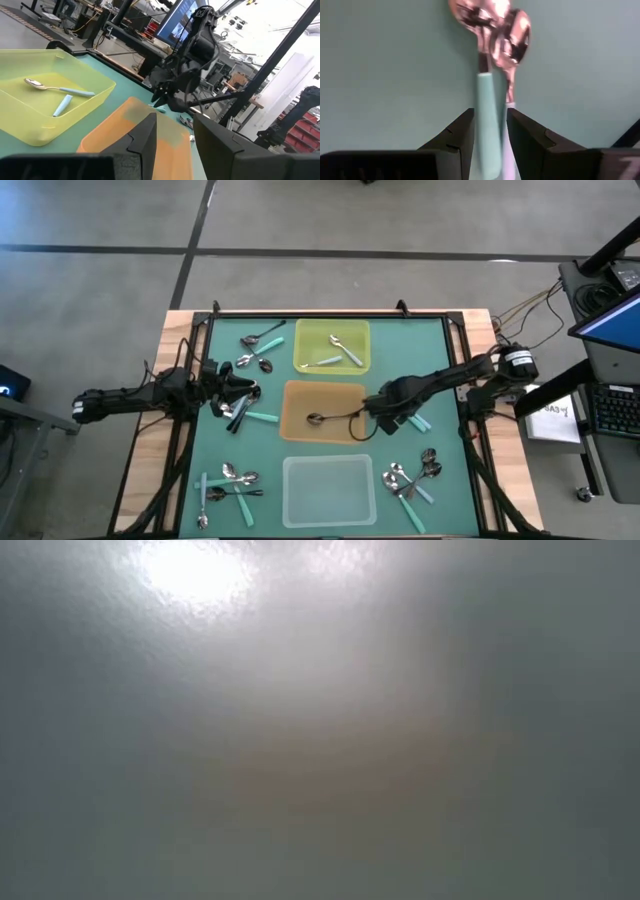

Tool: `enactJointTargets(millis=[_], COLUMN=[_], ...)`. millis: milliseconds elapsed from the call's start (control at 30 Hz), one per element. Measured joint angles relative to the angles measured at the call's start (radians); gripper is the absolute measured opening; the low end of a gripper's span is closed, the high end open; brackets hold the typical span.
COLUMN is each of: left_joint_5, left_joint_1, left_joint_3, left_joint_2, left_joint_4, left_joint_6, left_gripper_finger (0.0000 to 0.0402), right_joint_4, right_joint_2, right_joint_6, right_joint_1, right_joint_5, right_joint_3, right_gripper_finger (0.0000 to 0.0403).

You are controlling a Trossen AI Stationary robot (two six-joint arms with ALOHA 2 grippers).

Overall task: Sort silverware by color (type)
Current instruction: Put the green spoon into the transparent bin

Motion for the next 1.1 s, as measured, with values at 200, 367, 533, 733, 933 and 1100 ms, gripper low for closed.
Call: enactJointTargets(millis=[200, 367, 533, 733, 933, 1100], left_joint_5=[0.0, 0.0, 0.0, 0.0, 0.0, 0.0], left_joint_1=[0.0, 0.0, 0.0, 0.0, 0.0, 0.0], left_joint_3=[0.0, 0.0, 0.0, 0.0, 0.0, 0.0], left_joint_2=[0.0, 0.0, 0.0, 0.0, 0.0, 0.0], left_joint_4=[0.0, 0.0, 0.0, 0.001, 0.001, 0.001], left_joint_6=[0.0, 0.0, 0.0, 0.0, 0.0, 0.0], left_gripper_finger=[0.0111, 0.0111, 0.0111, 0.0111, 0.0111, 0.0111], right_joint_4=[0.03, 0.09, 0.094, 0.104, 0.111, 0.125], right_joint_2=[-0.003, -0.009, -0.013, -0.04, -0.068, -0.07], right_joint_6=[-0.047, -0.082, -0.1, -0.101, -0.081, -0.092], right_joint_1=[-0.029, -0.057, -0.074, -0.077, -0.076, -0.076], right_joint_5=[-0.009, -0.028, -0.047, -0.039, -0.04, -0.04], right_joint_3=[-0.05, -0.09, -0.092, -0.063, -0.058, -0.086], right_gripper_finger=[0.0107, 0.0107, 0.0107, 0.0107, 0.0107, 0.0107])
